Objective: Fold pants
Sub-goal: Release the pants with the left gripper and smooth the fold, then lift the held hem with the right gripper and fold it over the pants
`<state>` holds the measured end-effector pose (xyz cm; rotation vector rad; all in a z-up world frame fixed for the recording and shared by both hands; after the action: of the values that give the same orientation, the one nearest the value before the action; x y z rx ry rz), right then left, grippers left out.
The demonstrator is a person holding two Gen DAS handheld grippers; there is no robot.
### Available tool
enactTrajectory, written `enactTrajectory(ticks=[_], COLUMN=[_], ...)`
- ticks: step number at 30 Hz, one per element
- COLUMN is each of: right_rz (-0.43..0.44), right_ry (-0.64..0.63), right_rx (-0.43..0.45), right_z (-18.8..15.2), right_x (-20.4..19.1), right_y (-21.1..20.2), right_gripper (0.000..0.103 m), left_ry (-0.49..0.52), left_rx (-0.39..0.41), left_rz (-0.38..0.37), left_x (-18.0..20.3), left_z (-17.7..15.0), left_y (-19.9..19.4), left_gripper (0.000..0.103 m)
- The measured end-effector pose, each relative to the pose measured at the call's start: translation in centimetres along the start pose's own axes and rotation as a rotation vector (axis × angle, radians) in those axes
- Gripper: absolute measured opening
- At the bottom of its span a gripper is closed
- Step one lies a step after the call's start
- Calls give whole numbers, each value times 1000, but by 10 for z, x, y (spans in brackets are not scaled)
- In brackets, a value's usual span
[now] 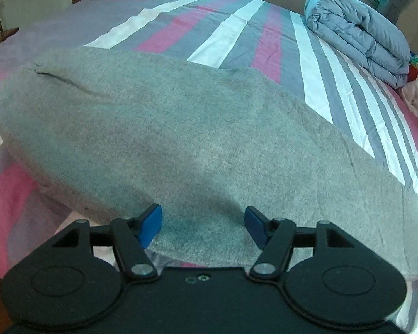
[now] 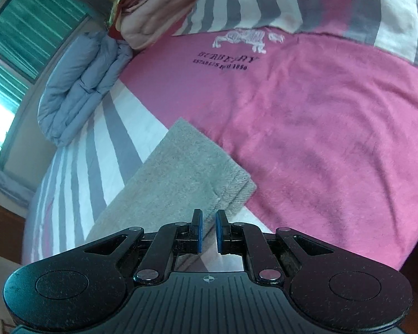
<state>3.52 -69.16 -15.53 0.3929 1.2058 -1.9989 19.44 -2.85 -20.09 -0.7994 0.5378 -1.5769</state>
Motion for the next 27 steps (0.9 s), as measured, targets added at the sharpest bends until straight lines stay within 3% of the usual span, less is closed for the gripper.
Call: enactTrajectory(ticks=[7,9,10,19,20,21,24,27], right_rz=[-25,-8,-9,-31,-27,-22,22,-14], right_ry=[76,77,91,-8,-35,-54,-145,-179], right_rx=[-28,-25,-21,19,22,35,103,80], right_z=[-1,-1,-2,-7,-7,-6,0,-7], right_x=[8,8,8,-17,-22,-26,-38,-23], right_y=[11,8,7,20,21,19,0,-2], right_gripper=[12,25,25,27,25,5,4,4], left_ry=[0,5,5,14,11,7,10,21], left_rx=[0,0,1,2,1,0,0,0], left_rz=[3,7,7,13,12,11,8,9], left_x=[5,4,4,5,4,4,4,6], left_z=[1,0,0,-1,-1,-1,-1,-2], left_y=[4,2,2,2,2,2,3,4], left_gripper=[58,58,58,58,58,58,59,61])
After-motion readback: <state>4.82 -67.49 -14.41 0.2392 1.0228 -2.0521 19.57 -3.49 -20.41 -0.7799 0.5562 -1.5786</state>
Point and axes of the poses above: each gripper's, at about its wrist camera, not at the fingertips, and y roughly the way its jaws point, x to its right, z to its top, the point moved 8 cm from there along y, roughly the way its jaws point, and after that the axes turned 11 degrees about x, right-handed, at the moved point
